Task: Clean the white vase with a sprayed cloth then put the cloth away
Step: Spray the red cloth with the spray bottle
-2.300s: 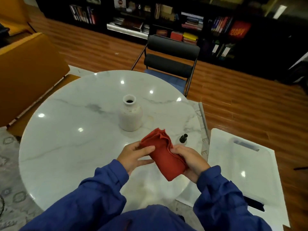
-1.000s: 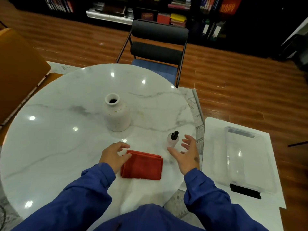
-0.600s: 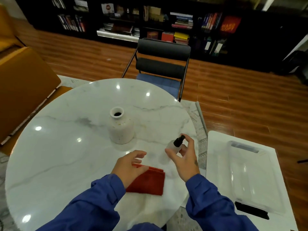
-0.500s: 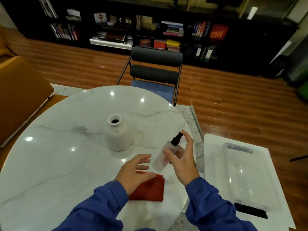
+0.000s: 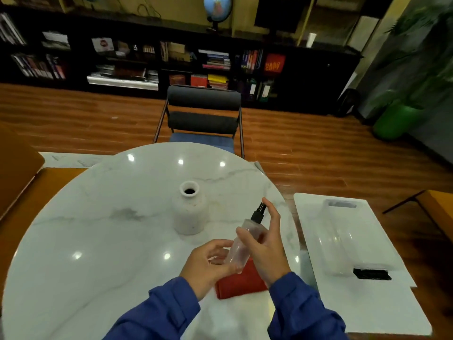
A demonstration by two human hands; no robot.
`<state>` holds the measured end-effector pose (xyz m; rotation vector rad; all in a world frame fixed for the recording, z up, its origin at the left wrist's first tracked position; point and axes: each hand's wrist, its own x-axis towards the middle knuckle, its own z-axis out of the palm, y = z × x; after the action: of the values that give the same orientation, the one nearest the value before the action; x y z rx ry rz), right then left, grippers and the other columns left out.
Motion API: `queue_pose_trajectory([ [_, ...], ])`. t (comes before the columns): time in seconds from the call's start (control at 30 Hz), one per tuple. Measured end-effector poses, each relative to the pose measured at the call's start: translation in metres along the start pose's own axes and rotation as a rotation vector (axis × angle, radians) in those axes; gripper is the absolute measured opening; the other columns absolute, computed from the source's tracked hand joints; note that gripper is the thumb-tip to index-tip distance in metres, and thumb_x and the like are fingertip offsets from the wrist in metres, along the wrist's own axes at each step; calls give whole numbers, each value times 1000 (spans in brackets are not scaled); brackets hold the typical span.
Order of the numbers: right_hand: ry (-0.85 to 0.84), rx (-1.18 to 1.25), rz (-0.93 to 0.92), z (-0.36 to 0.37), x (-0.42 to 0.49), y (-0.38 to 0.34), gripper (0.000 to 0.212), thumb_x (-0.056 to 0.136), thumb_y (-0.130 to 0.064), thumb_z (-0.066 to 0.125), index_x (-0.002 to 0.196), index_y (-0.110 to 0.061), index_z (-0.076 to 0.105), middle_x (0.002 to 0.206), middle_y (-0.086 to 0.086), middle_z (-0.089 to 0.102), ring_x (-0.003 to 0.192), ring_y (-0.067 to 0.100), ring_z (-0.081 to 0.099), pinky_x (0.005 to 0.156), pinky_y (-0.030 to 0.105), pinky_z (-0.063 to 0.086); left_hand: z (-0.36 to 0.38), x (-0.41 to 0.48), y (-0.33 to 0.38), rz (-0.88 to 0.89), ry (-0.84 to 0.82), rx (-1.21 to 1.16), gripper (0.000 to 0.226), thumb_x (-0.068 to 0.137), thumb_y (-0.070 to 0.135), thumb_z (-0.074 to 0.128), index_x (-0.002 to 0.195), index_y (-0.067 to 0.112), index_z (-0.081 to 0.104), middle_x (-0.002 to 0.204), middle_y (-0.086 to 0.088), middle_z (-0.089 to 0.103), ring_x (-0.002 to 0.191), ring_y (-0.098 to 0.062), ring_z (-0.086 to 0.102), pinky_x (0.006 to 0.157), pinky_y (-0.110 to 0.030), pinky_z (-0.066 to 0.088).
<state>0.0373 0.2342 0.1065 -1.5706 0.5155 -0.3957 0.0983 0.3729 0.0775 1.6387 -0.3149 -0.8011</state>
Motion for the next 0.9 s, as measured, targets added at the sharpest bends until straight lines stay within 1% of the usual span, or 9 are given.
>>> queue_pose_trajectory([
  [0.07, 47, -18, 21, 5, -1, 1, 76, 89, -14, 66, 130, -64, 27, 119, 4, 60, 107, 12, 62, 92, 31, 50, -10, 1, 5, 1, -41, 4, 51, 52, 32, 88, 100, 30, 70, 96, 2, 73, 90, -16, 71, 84, -31, 57],
  [0.13, 94, -61, 37, 16, -9, 1, 76, 91, -11, 59, 130, -66, 25, 113, 13, 63, 99, 20, 65, 90, 36, 51, -32, 5, 10, -5, -45, -4, 50, 55, 31, 88, 101, 25, 70, 99, -3, 73, 89, -20, 71, 82, -33, 58],
  [0.23, 131, -107, 38, 22, -20, -1, 77, 92, -5, 52, 131, -65, 24, 95, 18, 65, 81, 25, 68, 85, 47, 56, -68, 18, 28, 47, 79, 57, 35, 68, 23, 83, 100, 20, 70, 97, -2, 72, 90, -19, 70, 82, -32, 57],
  [0.33, 135, -158, 39, 23, -24, -4, 79, 91, -3, 52, 131, -65, 26, 91, 14, 63, 81, 32, 66, 82, 55, 56, -101, 45, 49, 169, 217, 292, 32, 73, 23, 79, 103, 20, 69, 99, 6, 70, 92, -12, 66, 87, -25, 51],
  [0.43, 143, -270, -32, 27, -29, -7, 80, 90, -4, 54, 127, -69, 25, 79, 5, 55, 71, 25, 59, 69, 34, 58, -120, 67, 68, 257, 251, 565, 38, 75, 23, 76, 111, 20, 64, 111, 2, 65, 102, -15, 61, 93, -26, 47],
  [0.53, 165, -381, -118, 34, -29, -7, 82, 88, -8, 58, 121, -73, 21, 68, -2, 45, 59, 6, 47, 57, 12, 47, -124, 82, 86, 288, 158, 863, 44, 80, 24, 72, 121, 16, 60, 122, -4, 59, 112, -25, 56, 97, -32, 43],
  [0.67, 144, -542, -142, 44, -27, -1, 80, 90, -17, 57, 133, -69, 14, 108, -13, 51, 84, 0, 54, 73, 8, 40, -122, 99, 89, 253, -27, 1098, 47, 84, 28, 65, 128, 16, 55, 128, -6, 57, 120, -30, 53, 96, -33, 41],
  [0.73, 158, -633, -147, 49, -28, 0, 80, 91, -22, 56, 133, -70, 7, 108, -10, 50, 84, 5, 56, 74, 12, 43, -121, 105, 86, 232, -76, 1175, 54, 86, 27, 63, 136, 16, 48, 138, -7, 50, 125, -29, 48, 103, -32, 36],
  [0.9, 166, -744, -177, 58, -35, -4, 77, 90, -25, 55, 134, -63, 4, 108, -3, 53, 81, 16, 60, 79, 32, 56, -120, 117, 87, 243, -96, 1278, 45, 90, 26, 59, 133, 14, 51, 134, -9, 54, 121, -29, 51, 103, -32, 38],
])
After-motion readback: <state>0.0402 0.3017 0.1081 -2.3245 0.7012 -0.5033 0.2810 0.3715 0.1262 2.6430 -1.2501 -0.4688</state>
